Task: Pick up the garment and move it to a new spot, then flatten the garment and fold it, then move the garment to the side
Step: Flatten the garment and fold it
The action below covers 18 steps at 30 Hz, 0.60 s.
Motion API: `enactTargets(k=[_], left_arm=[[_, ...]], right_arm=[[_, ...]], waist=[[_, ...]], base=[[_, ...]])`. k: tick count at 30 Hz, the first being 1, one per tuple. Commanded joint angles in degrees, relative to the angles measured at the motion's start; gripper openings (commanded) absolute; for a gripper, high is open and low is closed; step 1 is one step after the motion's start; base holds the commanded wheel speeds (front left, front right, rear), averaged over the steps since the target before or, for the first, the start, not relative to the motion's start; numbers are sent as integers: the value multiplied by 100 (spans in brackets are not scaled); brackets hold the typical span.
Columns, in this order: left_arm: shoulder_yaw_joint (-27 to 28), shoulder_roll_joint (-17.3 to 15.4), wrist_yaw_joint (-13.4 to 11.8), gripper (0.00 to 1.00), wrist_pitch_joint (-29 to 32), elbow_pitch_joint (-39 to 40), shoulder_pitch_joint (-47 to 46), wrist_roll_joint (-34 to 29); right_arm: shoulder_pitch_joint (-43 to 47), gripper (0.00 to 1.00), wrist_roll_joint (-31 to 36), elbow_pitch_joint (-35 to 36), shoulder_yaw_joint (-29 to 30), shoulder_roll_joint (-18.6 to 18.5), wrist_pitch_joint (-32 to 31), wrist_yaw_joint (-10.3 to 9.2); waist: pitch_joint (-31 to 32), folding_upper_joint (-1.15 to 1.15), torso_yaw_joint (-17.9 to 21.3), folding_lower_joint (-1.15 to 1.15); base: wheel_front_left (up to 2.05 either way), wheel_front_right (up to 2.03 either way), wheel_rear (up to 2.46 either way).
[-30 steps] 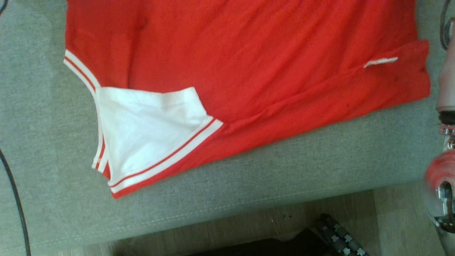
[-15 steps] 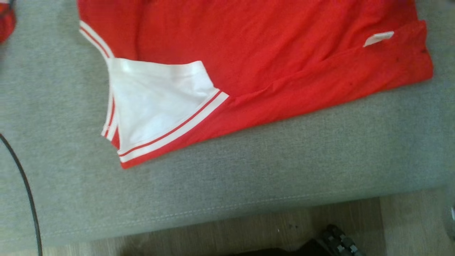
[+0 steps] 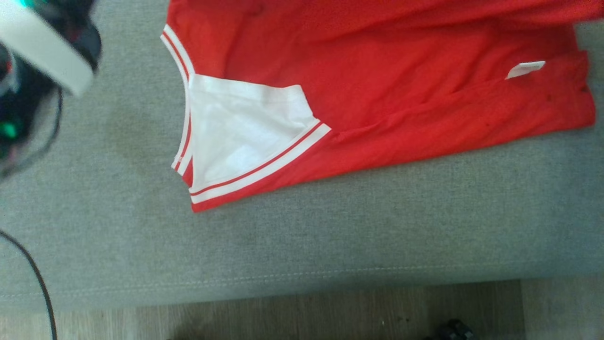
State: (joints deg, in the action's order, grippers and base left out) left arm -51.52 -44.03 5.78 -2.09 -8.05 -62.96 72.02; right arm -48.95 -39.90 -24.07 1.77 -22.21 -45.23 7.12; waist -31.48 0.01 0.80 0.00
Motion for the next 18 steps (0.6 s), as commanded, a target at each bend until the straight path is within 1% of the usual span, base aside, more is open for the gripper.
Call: enactTargets(k=[1,5,10,11,12,13,14,18], left_arm=[[318,-470,-118,0,17,461,148,181],[314,-841,-388,0,-63,1250,810,492],[248,-1220,-687,0,-267,2012,1520,681],[248,-1220,-687,0,-267,2012,1520,681],[222,-1277,-740,0,-304,2135,1646,703],[180,-1332,-801,0,-319,2239,1770,717],[69,-1397,-914,0,-345,2399,1987,689],[-171,-1290,-1086,0,-412,2430,2286,566]], right_arm=[[213,0,-99,295,44,-140,34,36],[581,0,-207,465,154,-173,30,36],[1008,0,-328,710,337,-248,-10,36],[1008,0,-328,710,337,-248,-10,36],[1085,0,-337,756,369,-260,-6,36],[1165,0,-344,801,388,-261,-12,36],[1328,0,-317,895,380,-252,-22,36],[1598,0,-205,1014,302,-185,30,36]], waist=[[14,-1,-47,0],[52,-1,-87,0],[132,-1,-102,0],[132,-1,-102,0],[146,-1,-105,0],[157,-1,-105,0],[173,-1,-103,0],[154,-1,-106,0]], base=[[0,0,0],[0,0,0],[0,0,0],[0,0,0],[0,0,0],[0,0,0],[0,0,0],[0,0,0]])
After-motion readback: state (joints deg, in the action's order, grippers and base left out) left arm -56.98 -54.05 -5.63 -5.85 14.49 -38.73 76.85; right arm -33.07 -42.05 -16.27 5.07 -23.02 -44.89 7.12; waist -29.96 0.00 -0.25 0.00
